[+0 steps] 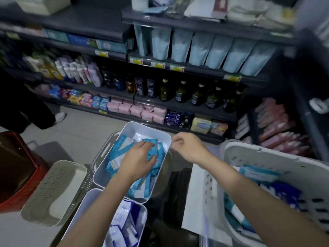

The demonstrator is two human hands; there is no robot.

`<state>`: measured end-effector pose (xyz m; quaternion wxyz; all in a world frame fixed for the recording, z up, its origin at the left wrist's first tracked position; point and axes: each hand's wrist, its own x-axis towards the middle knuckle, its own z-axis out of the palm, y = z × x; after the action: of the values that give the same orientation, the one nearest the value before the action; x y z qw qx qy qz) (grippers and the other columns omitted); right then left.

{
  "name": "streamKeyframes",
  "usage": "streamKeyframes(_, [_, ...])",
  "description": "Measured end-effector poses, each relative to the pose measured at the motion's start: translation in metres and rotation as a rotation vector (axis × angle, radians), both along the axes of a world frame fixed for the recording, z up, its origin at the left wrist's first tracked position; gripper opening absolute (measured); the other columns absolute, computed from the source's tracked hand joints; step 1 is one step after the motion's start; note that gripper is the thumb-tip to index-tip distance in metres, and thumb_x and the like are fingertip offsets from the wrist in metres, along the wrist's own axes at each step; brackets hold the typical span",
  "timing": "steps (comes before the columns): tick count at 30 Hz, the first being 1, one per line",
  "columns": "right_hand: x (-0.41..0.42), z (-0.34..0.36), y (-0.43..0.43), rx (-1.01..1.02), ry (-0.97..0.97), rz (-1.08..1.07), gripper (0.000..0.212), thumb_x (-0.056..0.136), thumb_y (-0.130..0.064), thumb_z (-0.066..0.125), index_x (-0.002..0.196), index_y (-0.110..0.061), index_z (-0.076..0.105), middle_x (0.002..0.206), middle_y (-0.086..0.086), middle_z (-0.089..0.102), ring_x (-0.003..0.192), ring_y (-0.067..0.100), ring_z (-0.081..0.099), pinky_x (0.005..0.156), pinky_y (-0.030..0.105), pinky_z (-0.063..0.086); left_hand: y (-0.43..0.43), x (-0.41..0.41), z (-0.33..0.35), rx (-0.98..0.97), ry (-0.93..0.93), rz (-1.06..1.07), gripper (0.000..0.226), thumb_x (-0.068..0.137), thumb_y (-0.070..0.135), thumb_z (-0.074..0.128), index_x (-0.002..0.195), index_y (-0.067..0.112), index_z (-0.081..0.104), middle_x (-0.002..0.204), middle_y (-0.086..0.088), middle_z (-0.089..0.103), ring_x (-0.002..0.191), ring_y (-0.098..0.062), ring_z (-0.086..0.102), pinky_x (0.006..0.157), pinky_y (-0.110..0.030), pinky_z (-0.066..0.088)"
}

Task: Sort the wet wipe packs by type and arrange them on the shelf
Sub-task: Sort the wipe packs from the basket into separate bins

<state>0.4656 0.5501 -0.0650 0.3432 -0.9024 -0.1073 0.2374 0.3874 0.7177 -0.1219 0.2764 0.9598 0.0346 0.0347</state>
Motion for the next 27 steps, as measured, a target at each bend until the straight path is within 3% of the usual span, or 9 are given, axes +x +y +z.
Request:
streamKeyframes(4, [-0.019,0.032,-0.072,0.033,-0.107,-0.041,0.026,0.093,-0.015,0.054,0.116,-0.013,0.065,0.11,-0.001,0.066,0.1,0.014,0.061,0.085,0.023,0.045,-0.055,0.002,0.037,0.079,-0.082,-0.157,0.048,0.081,0.041,0.046,0.105,0.006,0.069,0.099,-0.013,0.07,0.09,-0.034,0.067,0.074,-0.038,0.055])
streamKeyframes(9, [-0.034,0.033,-0.17,0.046,-0.194,-0.159,0.022,0.092,-0.011,0.056,0.111,-0.01,0.067,0.106,0.0,0.067,0.091,0.011,0.06,0.082,0.02,0.044,-0.133,0.007,0.066,0.067,-0.162,-0.323,0.042,0.083,0.037,0.042,0.098,0.008,0.068,0.089,-0.009,0.068,0.071,-0.028,0.067,0.058,-0.037,0.056])
streamKeyframes(13, [-0.041,0.014,-0.244,-0.021,-0.158,-0.26,0.021,0.092,-0.011,0.056,0.109,-0.008,0.067,0.106,0.003,0.068,0.099,0.017,0.063,0.087,0.028,0.048,-0.193,0.012,0.077,0.135,-0.196,-0.448,0.037,0.086,0.032,0.042,0.096,0.007,0.067,0.088,-0.007,0.067,0.073,-0.029,0.065,0.053,-0.031,0.051])
streamKeyframes(15, [-0.042,0.002,-0.275,-0.068,-0.11,-0.284,0.022,0.092,-0.011,0.056,0.11,-0.006,0.067,0.109,0.006,0.069,0.096,0.016,0.062,0.082,0.024,0.045,-0.221,0.015,0.076,0.141,-0.175,-0.503,0.036,0.088,0.031,0.044,0.102,0.008,0.067,0.095,-0.007,0.067,0.082,-0.028,0.065,0.06,-0.031,0.051])
streamKeyframes(18, [-0.042,-0.017,-0.312,-0.142,0.038,-0.303,0.024,0.092,-0.012,0.056,0.114,-0.007,0.065,0.112,0.009,0.068,0.096,0.018,0.062,0.081,0.025,0.046,-0.256,0.024,0.061,0.156,0.062,-0.489,0.037,0.094,0.029,0.051,0.127,0.012,0.056,0.123,-0.006,0.058,0.108,-0.027,0.058,0.084,-0.035,0.048])
streamKeyframes(20, [-0.038,-0.031,-0.328,-0.214,0.101,-0.27,0.024,0.092,-0.013,0.056,0.114,-0.007,0.064,0.113,0.01,0.066,0.101,0.022,0.062,0.085,0.028,0.046,-0.275,0.034,0.048,0.232,0.28,-0.456,0.043,0.094,0.031,0.053,0.134,0.014,0.049,0.13,-0.008,0.052,0.114,-0.028,0.054,0.092,-0.036,0.046])
streamKeyframes(24, [-0.025,-0.061,-0.347,-0.379,0.173,-0.107,0.022,0.091,-0.018,0.059,0.11,-0.008,0.061,0.113,0.006,0.062,0.106,0.021,0.058,0.072,0.022,0.037,-0.293,0.053,0.006,0.275,0.654,-0.306,0.053,0.092,0.034,0.055,0.136,0.008,0.04,0.129,-0.015,0.052,0.114,-0.03,0.054,0.089,-0.036,0.045])
streamKeyframes(27, [-0.019,-0.081,-0.349,-0.445,0.198,-0.022,0.008,0.088,-0.016,0.06,0.092,-0.012,0.054,0.105,0.007,0.061,0.101,0.026,0.06,0.075,0.03,0.046,-0.295,0.059,-0.024,0.16,0.772,-0.095,0.054,0.091,0.037,0.056,0.13,0.002,0.046,0.127,-0.016,0.056,0.113,-0.03,0.056,0.087,-0.032,0.045])
